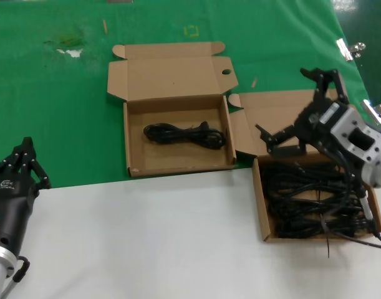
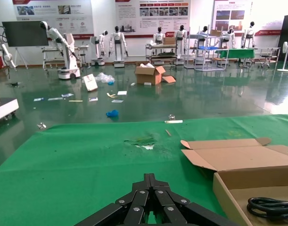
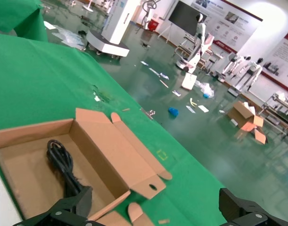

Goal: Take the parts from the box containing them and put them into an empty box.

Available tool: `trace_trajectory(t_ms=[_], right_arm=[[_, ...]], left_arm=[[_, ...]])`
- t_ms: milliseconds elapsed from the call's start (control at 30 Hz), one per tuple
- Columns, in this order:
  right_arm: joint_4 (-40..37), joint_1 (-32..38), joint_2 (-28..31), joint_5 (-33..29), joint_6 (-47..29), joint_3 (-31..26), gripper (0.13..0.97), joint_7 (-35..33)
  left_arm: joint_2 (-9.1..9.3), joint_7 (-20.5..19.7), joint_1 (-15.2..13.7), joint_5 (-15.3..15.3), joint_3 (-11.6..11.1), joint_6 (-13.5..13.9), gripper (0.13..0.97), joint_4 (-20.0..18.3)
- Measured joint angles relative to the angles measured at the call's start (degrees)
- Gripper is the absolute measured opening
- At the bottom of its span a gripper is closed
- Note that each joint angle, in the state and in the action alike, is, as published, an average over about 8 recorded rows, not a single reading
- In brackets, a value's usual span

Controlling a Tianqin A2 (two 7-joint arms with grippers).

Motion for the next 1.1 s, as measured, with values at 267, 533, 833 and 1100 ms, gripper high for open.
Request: trace_trajectory(t_ms=[267, 533, 833, 1100], right_arm=[[1.25, -1.71, 0.74, 1.38, 0.38, 0.84, 0.932, 0.04], [1.1, -2.44, 0.12, 3.07, 1.79, 0.99, 0.932, -0.73], [0.7, -4.13, -1.36, 7.03, 5.09, 1.31, 0.953, -2.51], [0.31, -5.77, -2.81, 10.92, 8.33, 1.63, 0.966, -4.27]], left_arm=[[0.0, 0.0, 0.0, 0.0, 0.0, 0.0, 0.14, 0.0], [0.0, 0.0, 0.0, 0.0, 0.0, 0.0, 0.14, 0.0], [0.0, 0.0, 0.0, -0.01, 0.0, 0.0, 0.149, 0.0], [0.0, 0.0, 0.0, -0.01, 0.0, 0.0, 0.187, 0.0]])
